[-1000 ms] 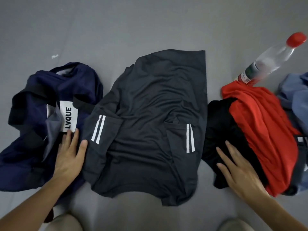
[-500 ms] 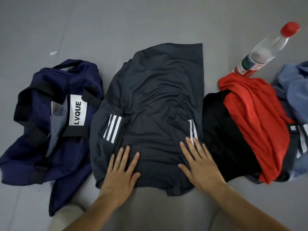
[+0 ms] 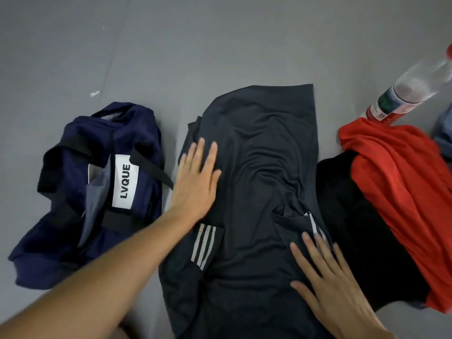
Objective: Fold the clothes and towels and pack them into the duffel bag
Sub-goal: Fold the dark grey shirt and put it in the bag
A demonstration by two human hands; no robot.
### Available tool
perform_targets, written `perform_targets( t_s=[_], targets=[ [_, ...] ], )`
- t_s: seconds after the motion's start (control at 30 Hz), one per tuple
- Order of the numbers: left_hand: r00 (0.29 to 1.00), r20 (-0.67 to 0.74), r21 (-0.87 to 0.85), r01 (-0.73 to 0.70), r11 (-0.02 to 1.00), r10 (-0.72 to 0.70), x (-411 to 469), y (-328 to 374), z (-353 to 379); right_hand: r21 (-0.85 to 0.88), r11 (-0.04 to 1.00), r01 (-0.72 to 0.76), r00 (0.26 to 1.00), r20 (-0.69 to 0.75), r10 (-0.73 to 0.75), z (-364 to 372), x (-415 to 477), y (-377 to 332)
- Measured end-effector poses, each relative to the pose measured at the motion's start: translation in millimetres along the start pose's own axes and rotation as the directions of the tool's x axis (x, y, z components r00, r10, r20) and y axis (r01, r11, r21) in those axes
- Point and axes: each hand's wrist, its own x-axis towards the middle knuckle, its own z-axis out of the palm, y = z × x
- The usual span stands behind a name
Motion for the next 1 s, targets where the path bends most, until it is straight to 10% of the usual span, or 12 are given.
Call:
perform_targets(
  t_s=[0.33, 0.53, 0.8, 1.0],
  targets=[
    [0.94, 0.322, 0.148, 0.068, 0.987, -0.113, 110, -73, 7, -0.122, 0.987, -0.1, 0.995, 0.001, 0.101, 27, 10, 12],
    [0.967, -0.053, -0.179, 0.237, 0.955, -0.25, 140, -76, 3, -0.249, 0.961, -0.12, 0.993, -0.027, 0.117, 40, 9, 11],
    [0.979, -0.088, -0.142, 0.171, 0.975, -0.185, 150, -79, 8, -0.302, 0.942, -0.142, 0.988, -0.094, 0.119, 44, 13, 11],
    [0.867, -0.228, -0.315, 0.365, 0.876, -0.444, 165, -102, -5, -0.372, 0.92, -0.125, 0.991, -0.094, 0.096, 47, 17, 9]
  ],
)
